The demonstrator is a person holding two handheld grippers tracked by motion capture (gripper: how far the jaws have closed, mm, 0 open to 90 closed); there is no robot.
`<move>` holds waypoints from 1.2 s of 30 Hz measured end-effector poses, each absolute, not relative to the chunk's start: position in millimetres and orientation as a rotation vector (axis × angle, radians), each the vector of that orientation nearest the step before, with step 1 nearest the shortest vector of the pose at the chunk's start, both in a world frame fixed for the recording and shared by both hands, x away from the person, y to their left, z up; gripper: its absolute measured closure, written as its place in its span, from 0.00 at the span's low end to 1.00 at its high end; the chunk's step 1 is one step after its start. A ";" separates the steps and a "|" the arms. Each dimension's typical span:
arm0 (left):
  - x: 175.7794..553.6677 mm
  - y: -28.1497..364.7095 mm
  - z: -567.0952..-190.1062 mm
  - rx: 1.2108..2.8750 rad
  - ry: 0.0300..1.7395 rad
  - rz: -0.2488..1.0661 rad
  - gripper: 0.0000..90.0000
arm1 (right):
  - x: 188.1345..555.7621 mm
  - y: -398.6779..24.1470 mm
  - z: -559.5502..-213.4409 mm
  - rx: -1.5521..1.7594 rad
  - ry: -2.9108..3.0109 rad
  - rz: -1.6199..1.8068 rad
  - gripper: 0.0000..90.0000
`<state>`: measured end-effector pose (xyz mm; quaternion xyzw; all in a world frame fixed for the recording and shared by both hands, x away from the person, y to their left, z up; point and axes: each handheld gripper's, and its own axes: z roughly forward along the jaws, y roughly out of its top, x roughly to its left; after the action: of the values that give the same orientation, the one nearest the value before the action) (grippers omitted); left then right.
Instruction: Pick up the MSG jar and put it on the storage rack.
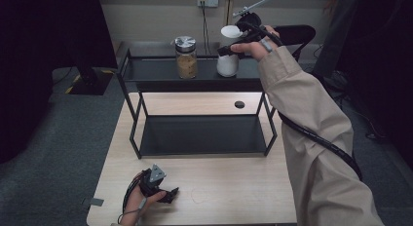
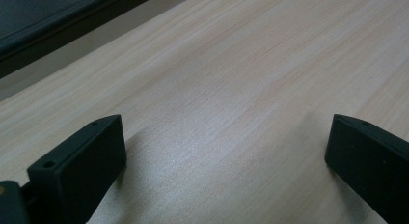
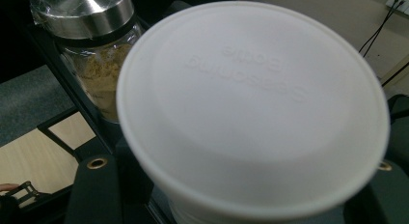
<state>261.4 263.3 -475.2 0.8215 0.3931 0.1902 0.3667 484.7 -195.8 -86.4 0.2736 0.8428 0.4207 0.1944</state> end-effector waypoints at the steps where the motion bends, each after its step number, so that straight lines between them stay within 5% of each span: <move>1: 261.4 263.3 -475.2 2.111 1.010 0.489 0.00 | 484.3 -196.0 -87.4 0.763 2.359 1.183 0.38; 17: 261.4 263.3 -475.2 2.111 1.010 0.489 0.00 | 484.1 -201.5 -100.5 0.756 2.322 1.244 0.34; 24: 261.4 263.3 -475.2 2.111 1.010 0.488 0.00 | 479.5 -200.8 -104.7 0.753 2.301 1.271 0.15; 36: 261.4 263.3 -475.2 2.111 1.010 0.489 0.00 | 463.4 -211.4 -111.3 0.743 2.281 1.289 0.00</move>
<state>261.4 263.3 -475.2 0.8214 0.3932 0.1902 0.3667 463.4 -211.4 -111.3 0.2667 0.8193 0.4631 0.2076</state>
